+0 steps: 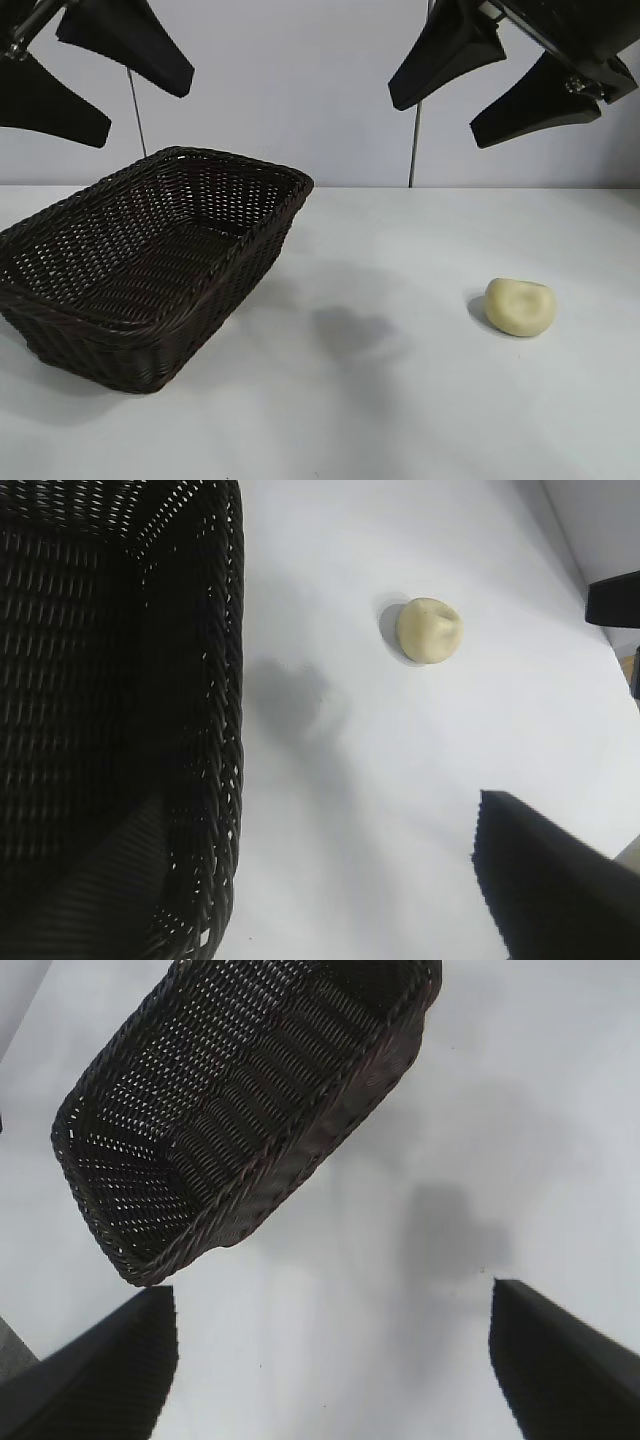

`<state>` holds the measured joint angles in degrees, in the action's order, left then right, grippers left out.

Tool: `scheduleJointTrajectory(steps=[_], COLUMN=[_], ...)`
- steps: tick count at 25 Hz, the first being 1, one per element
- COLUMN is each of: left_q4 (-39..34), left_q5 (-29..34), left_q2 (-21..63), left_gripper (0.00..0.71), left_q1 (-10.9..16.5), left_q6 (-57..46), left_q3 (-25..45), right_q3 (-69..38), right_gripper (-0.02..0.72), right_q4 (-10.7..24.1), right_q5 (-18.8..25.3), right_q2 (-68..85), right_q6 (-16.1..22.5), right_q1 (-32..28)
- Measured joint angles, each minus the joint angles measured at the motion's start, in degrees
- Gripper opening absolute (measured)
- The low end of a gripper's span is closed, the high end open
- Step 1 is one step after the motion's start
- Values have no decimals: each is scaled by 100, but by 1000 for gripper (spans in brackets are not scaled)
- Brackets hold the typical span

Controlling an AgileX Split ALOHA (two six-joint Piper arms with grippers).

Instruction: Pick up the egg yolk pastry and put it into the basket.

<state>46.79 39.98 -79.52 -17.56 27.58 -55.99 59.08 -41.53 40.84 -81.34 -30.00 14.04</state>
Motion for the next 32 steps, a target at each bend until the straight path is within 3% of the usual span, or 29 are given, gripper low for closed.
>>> scheduleJointTrajectory(steps=[3, 10, 14, 18, 22, 27, 32], left_q4=[0, -273, -1168, -2383, -3470, -4293, -4448], left_q5=[-14, -45, 57, 611, 805, 658, 593], left_q2=[0, 0, 0, 0, 0, -137, -656], left_gripper=[605, 605, 605, 605, 605, 605, 605], left_q1=[0, 0, 0, 0, -205, -515, -534], left_q6=[-878, -4005, -5386, -6663, -7873, -9222, -9588], left_q3=[-5, -5, -5, -5, -5, -5, -5], right_q3=[0, 0, 0, 0, 0, 0, 0], right_gripper=[611, 611, 611, 611, 611, 611, 611], right_q4=[0, 0, 0, 0, 0, 0, 0], right_q5=[0, 0, 7, 7, 9, 9, 9], right_q2=[0, 0, 0, 0, 0, 0, 0], right_q6=[0, 0, 0, 0, 0, 0, 14], right_q1=[0, 0, 0, 0, 0, 0, 0])
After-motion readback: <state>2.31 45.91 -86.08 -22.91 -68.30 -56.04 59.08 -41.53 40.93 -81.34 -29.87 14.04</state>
